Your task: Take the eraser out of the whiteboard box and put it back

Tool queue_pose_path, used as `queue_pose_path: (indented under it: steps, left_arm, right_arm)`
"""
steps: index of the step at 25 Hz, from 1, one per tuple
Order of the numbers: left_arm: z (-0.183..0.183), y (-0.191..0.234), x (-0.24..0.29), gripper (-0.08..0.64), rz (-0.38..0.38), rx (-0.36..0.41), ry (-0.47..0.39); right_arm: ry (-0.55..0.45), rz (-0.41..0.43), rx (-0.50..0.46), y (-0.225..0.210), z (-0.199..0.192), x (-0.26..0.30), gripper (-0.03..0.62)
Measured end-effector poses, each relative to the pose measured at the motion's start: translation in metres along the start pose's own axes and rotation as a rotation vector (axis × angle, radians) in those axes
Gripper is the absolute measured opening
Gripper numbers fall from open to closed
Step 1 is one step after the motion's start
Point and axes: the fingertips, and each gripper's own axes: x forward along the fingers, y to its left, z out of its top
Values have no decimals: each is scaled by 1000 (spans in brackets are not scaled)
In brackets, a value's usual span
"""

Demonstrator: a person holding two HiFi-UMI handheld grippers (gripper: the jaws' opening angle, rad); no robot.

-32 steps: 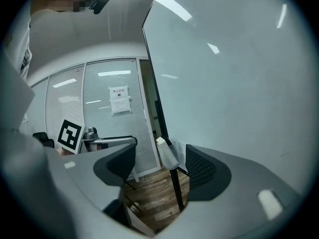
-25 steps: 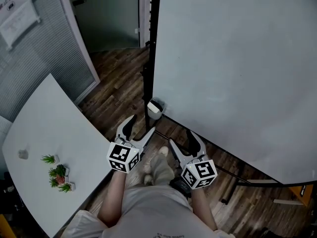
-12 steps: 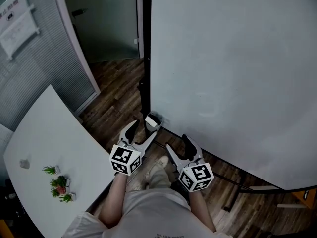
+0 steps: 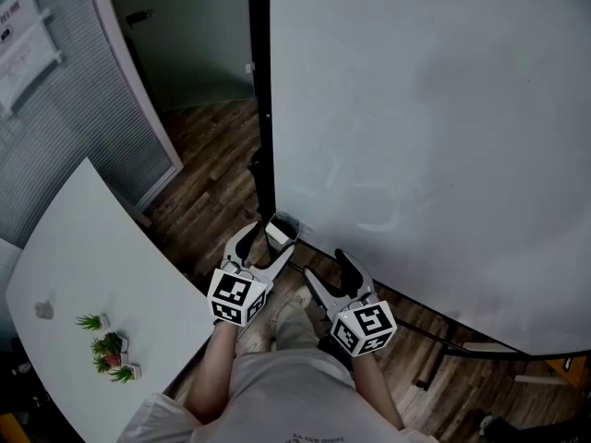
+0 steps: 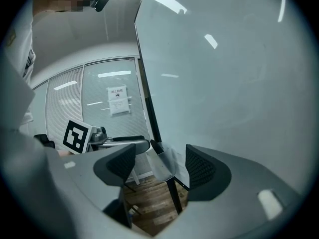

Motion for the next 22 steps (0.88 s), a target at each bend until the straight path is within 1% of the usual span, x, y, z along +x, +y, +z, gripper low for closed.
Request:
queue_pose_path:
  steps: [3, 7, 11, 15, 22]
  left_arm:
    - [0, 2, 6, 327, -3, 6, 3]
    - [-2, -2, 13, 324, -19, 30, 10]
    - [-4, -2, 17, 322, -22, 49, 15]
    - [-6, 2, 20, 321, -17, 46, 15]
    - [-9, 3, 27, 317, -37, 46, 14]
  right_arm:
    - [13, 8, 2, -3, -2, 4, 311]
    - [34, 24, -21, -3, -6, 9, 311]
    - [41, 41, -12, -3, -9, 13, 311]
    - [49, 73, 7, 0, -13, 15, 311]
    - [58, 68, 20, -5, -17, 18, 311]
